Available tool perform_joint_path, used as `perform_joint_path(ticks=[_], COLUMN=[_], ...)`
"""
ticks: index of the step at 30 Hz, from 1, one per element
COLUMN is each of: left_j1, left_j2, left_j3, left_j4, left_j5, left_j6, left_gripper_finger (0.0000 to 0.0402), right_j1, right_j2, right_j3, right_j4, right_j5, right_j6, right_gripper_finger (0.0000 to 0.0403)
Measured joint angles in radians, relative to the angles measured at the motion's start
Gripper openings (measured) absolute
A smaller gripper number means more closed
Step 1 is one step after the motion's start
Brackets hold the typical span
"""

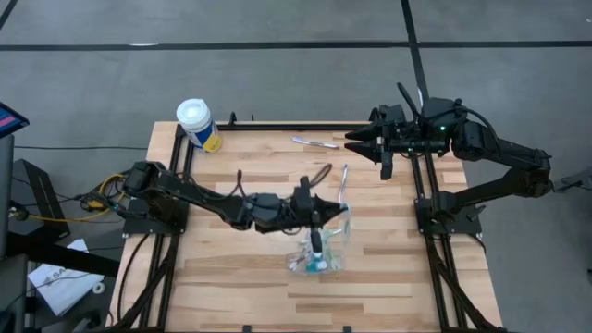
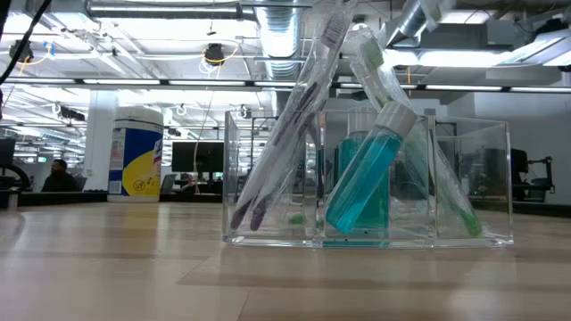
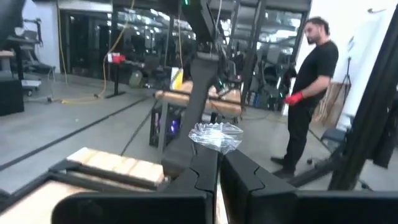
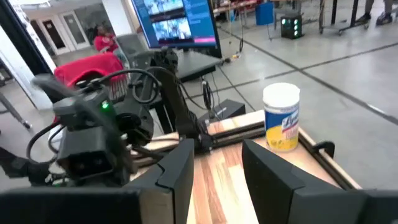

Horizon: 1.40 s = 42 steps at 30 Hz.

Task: Pick & Place toothbrushing station
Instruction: Put the green toothbrush in the transparent organizer

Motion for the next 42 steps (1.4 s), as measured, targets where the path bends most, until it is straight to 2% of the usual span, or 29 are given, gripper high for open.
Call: perform_joint_path(ticks=[7, 14, 28, 42], left_j1=[-0.008, -0.009, -0.017, -0.006], left_j2=[0.059, 0.075, 0.106, 0.107], left_j3=[0.000, 0.000, -0.007, -0.065], left_j4=[-0.002, -0.108, -0.104, -0.058], left_j5=[-0.005, -0.005, 0.057, 0.055], left_j6=[-0.003, 0.000, -0.058, -0.090], left_gripper_finger=[0.0000, 0.0000, 0.0000, 0.0000], right_j1=[0.000, 0.000, 0.000, 0.000], right_j2=[-0.008, -0.013, -0.013, -0.013], right_j3=[0.000, 0.000, 0.000, 0.000], right_j4=[-0.025, -0.021, -0.022, -0.025], right_j5=[-0.033, -0.055, -0.076, -0.076], right_j6=[0.000, 0.015, 0.019, 0.024], right_gripper_finger=[0.0127, 0.0127, 0.0127, 0.0127])
